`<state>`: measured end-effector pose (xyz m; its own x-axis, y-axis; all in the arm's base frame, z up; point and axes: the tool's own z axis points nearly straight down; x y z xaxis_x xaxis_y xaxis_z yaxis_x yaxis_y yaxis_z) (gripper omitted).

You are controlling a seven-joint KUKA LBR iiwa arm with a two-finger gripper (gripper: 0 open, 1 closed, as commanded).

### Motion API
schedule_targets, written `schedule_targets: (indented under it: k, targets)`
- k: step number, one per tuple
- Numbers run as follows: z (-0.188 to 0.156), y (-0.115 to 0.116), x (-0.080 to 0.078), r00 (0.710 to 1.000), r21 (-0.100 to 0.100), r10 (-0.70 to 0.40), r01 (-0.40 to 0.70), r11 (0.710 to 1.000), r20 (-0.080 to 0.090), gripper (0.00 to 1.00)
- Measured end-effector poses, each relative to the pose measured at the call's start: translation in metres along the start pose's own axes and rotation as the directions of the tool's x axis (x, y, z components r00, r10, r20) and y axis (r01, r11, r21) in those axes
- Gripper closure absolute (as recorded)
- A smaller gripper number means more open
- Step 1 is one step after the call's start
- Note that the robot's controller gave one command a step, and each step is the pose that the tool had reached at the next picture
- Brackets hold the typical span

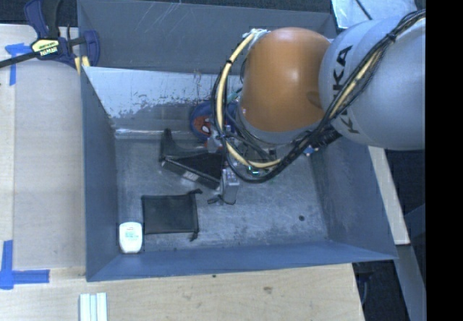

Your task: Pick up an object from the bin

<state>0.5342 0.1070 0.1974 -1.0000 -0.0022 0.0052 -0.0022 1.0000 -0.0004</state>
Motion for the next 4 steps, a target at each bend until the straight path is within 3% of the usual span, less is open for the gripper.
schedule_targets:
  k: [1, 2, 3, 4]
  targets:
    - [0.132, -0.012, -0.073, 1.000, -0.001, 0.023, -0.023, 1.000, -0.008, 0.00]
    - [0.096, 0.006, -0.065, 0.954, -0.004, 0.299, -0.299, 0.954, 0.009, 0.00]
    - [0.098, 0.005, -0.066, 0.845, -0.003, 0.535, -0.535, 0.845, 0.004, 0.00]
    - [0.123, 0.013, -0.053, 0.803, -0.015, 0.596, -0.596, 0.803, 0.018, 0.00]
